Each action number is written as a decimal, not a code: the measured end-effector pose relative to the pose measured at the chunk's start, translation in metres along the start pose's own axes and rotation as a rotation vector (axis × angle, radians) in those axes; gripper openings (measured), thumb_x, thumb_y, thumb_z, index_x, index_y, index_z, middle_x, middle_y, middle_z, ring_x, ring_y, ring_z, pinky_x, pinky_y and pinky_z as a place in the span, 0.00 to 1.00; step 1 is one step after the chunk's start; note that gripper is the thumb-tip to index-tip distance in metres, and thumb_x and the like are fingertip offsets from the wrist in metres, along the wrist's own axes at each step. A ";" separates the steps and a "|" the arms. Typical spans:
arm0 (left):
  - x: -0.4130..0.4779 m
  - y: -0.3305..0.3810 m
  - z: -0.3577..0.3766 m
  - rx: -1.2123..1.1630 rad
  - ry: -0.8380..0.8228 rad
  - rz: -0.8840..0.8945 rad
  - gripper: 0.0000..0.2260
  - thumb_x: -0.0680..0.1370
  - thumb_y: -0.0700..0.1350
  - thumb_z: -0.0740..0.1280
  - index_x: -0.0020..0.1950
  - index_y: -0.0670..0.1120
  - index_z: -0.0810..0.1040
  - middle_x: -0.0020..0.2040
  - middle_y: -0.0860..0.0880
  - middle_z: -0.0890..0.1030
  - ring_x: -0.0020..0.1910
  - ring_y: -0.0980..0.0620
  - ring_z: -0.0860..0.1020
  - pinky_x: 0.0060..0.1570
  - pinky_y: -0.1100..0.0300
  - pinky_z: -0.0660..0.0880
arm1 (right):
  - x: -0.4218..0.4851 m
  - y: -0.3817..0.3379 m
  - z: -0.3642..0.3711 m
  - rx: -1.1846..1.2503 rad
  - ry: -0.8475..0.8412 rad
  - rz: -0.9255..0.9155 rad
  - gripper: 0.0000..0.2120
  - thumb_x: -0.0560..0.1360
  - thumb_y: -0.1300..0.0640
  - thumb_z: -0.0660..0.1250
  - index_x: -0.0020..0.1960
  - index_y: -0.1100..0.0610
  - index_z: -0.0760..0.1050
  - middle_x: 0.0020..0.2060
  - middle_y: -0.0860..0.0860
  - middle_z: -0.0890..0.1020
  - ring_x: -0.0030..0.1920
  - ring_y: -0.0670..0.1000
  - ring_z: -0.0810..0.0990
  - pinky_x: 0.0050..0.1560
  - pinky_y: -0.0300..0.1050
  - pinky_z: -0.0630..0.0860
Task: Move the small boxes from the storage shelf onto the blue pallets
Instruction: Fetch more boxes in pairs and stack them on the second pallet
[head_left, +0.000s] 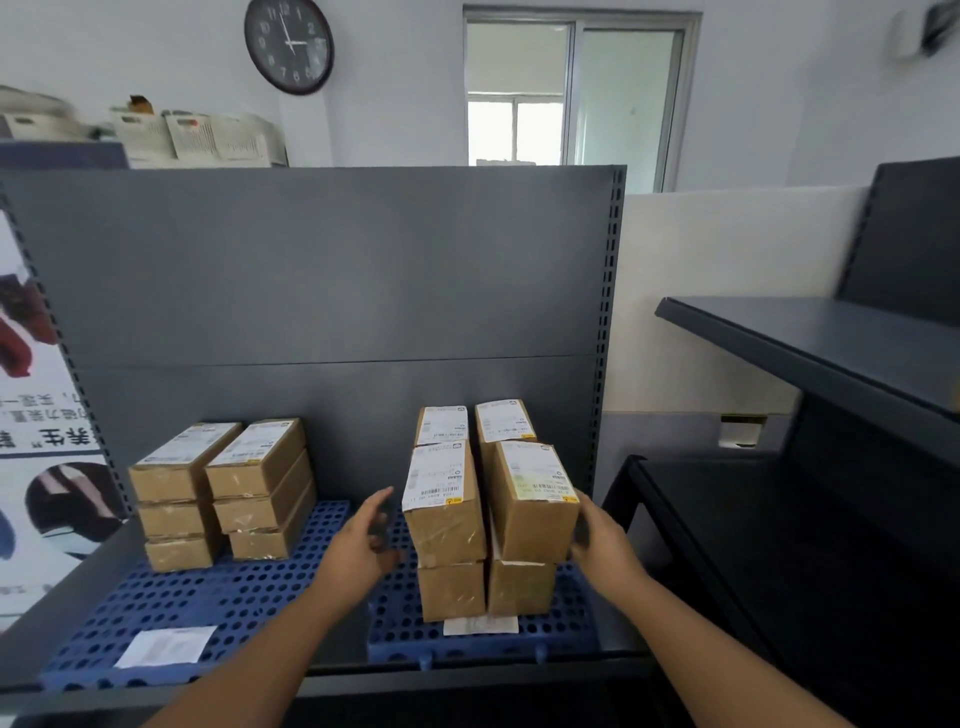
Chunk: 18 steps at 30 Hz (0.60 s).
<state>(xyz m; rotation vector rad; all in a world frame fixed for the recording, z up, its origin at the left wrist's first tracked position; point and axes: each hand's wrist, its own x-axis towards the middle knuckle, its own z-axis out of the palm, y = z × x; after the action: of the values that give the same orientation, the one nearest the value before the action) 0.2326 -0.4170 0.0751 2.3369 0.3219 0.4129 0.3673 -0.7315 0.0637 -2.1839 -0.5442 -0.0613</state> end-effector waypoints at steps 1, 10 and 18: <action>0.002 -0.001 -0.002 -0.029 0.004 -0.020 0.39 0.70 0.42 0.76 0.75 0.61 0.60 0.63 0.53 0.74 0.53 0.55 0.79 0.43 0.62 0.75 | 0.003 0.002 -0.002 0.021 0.009 -0.007 0.35 0.74 0.63 0.69 0.72 0.36 0.61 0.66 0.47 0.74 0.64 0.47 0.74 0.63 0.50 0.75; 0.037 0.010 -0.024 -0.542 -0.132 -0.177 0.28 0.75 0.42 0.72 0.69 0.63 0.68 0.67 0.54 0.73 0.56 0.51 0.81 0.52 0.48 0.79 | 0.033 0.005 -0.033 0.382 -0.127 0.091 0.33 0.74 0.59 0.72 0.66 0.29 0.63 0.66 0.47 0.74 0.67 0.52 0.73 0.59 0.54 0.79; 0.069 0.023 -0.026 -0.920 -0.347 -0.346 0.28 0.68 0.51 0.76 0.66 0.63 0.72 0.65 0.46 0.79 0.60 0.38 0.79 0.54 0.35 0.76 | 0.073 -0.008 -0.052 0.781 -0.372 0.222 0.30 0.76 0.64 0.69 0.68 0.35 0.67 0.69 0.50 0.71 0.60 0.55 0.80 0.51 0.60 0.81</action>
<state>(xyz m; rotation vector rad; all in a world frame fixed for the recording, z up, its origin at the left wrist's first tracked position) 0.2880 -0.3934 0.1230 1.3782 0.2776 -0.0363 0.4380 -0.7405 0.1188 -1.4685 -0.4254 0.5917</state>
